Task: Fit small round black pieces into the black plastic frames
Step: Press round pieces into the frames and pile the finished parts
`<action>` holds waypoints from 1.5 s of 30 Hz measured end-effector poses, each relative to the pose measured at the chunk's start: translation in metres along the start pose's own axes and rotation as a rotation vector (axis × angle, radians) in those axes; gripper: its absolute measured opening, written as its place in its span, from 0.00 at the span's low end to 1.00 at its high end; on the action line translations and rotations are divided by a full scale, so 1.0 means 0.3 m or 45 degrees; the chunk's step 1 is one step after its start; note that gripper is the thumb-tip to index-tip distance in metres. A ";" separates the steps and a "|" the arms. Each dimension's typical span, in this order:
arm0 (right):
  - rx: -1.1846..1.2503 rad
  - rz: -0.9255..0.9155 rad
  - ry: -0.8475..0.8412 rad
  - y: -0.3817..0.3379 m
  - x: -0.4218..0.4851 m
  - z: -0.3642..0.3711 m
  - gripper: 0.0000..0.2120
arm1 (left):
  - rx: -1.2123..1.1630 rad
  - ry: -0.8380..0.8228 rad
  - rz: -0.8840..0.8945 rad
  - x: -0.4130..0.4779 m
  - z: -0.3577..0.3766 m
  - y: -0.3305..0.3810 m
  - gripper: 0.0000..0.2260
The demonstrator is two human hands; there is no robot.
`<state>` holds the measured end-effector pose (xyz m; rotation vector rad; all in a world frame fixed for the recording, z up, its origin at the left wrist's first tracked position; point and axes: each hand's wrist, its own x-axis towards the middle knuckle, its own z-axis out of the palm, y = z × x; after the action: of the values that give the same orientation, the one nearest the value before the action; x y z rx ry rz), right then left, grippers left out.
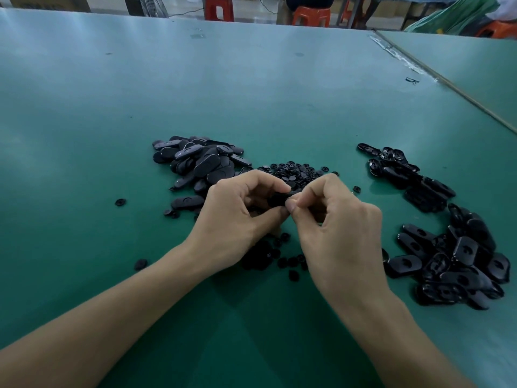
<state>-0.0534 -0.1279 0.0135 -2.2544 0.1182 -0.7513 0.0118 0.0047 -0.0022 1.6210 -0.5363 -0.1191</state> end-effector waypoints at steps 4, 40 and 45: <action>-0.038 -0.085 -0.002 -0.006 -0.001 -0.007 0.10 | -0.048 0.021 -0.011 0.002 0.002 0.003 0.08; 0.374 0.200 -0.302 0.066 0.057 -0.040 0.06 | -0.230 0.007 -0.086 0.010 -0.008 0.011 0.09; 0.435 0.230 -0.320 0.065 0.056 -0.041 0.06 | -0.238 0.036 -0.081 0.009 -0.013 0.017 0.08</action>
<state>-0.0438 -0.1548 0.0150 -1.9599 0.0659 -0.3567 0.0143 0.0070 0.0039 1.4553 -0.4393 -0.1881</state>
